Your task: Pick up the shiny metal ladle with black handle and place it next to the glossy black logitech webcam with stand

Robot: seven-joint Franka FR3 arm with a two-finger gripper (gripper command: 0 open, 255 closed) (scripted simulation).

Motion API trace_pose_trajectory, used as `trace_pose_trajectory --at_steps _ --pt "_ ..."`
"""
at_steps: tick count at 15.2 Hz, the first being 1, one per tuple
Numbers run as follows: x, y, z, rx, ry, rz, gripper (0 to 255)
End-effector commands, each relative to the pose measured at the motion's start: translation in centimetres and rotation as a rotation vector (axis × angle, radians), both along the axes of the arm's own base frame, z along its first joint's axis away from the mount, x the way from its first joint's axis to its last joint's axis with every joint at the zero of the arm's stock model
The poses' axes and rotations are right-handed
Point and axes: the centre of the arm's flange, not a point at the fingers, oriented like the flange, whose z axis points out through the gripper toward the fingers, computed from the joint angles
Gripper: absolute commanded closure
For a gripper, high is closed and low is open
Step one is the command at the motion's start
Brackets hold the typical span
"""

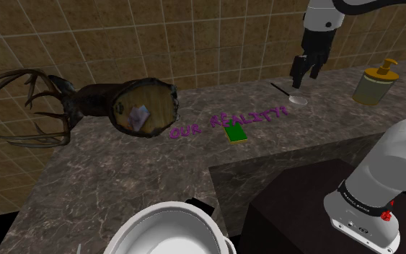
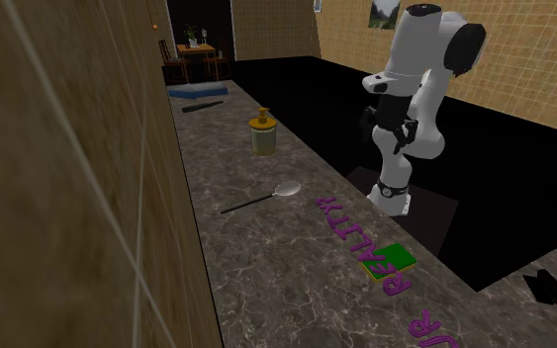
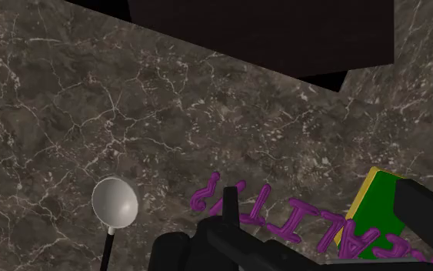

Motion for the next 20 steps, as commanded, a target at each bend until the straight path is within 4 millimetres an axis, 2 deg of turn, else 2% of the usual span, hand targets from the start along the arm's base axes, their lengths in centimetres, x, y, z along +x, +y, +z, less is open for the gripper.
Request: trace_pose_trajectory --at_steps 1,11,20 --pt "0.0 0.0 0.0 0.0 0.0 0.0 0" --pt "6.2 -9.9 -6.3 0.037 -0.056 -0.125 0" --pt "10.9 -19.1 -12.0 0.071 -0.106 -0.237 0"
